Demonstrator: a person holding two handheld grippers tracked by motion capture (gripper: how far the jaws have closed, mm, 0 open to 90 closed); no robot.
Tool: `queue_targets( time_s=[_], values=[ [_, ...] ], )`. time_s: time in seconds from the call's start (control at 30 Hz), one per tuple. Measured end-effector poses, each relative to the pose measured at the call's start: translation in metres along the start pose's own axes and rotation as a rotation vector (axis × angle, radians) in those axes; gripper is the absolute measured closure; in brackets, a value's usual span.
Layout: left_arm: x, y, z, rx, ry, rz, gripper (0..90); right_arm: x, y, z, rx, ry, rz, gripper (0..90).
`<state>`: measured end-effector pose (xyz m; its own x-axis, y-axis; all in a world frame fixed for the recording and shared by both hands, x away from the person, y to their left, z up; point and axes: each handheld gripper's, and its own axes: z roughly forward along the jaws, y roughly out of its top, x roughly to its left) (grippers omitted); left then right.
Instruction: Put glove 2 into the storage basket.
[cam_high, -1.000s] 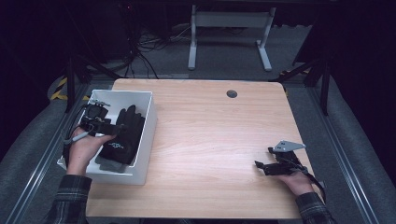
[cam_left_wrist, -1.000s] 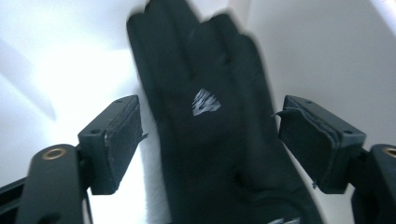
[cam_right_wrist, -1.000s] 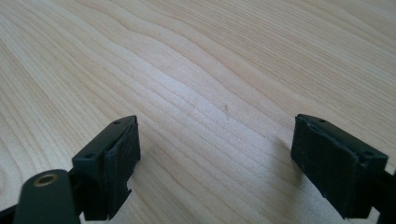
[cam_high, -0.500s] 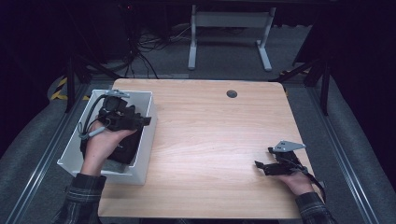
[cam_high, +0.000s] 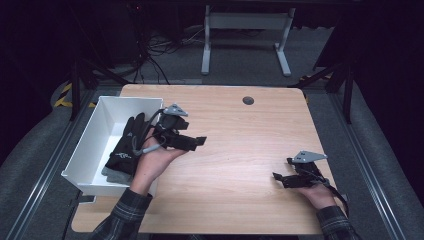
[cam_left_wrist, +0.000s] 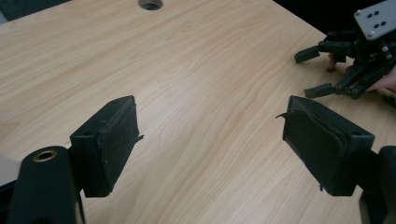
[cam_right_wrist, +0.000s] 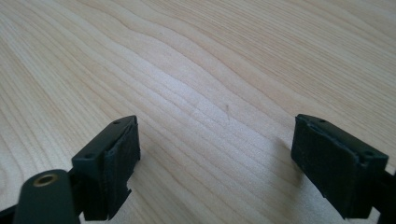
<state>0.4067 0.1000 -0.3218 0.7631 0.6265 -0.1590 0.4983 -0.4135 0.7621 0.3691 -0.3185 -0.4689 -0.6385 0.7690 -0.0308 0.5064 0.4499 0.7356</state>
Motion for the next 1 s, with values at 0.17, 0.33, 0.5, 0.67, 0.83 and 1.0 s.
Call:
queue_targets(
  time_s=[0.17, 0.33, 0.5, 0.67, 0.83, 1.0],
  values=[
    [-0.012, -0.011, 0.034, 0.015, -0.025, 0.024, 18.9, 0.000, 0.000, 0.000, 0.002, 0.003, -0.005, 15.6],
    [-0.021, -0.030, 0.066, 0.076, -0.028, 0.051, 17.6, 0.000, 0.000, 0.000, 0.002, 0.003, -0.005, 15.5],
    [-0.026, -0.052, 0.090, 0.103, -0.025, 0.071, 17.0, 0.000, 0.000, 0.000, 0.002, 0.004, -0.005, 15.5],
    [-0.030, -0.071, 0.106, 0.144, -0.024, 0.092, 16.0, 0.000, 0.000, 0.000, 0.002, 0.004, -0.006, 15.4],
    [-0.032, -0.084, 0.117, 0.176, -0.016, 0.107, 14.9, 0.000, 0.000, 0.000, 0.003, 0.005, -0.005, 15.2],
    [-0.035, -0.091, 0.126, 0.205, -0.007, 0.131, 12.5, 0.000, 0.000, 0.000, 0.003, 0.005, -0.006, 15.1]
  ],
)
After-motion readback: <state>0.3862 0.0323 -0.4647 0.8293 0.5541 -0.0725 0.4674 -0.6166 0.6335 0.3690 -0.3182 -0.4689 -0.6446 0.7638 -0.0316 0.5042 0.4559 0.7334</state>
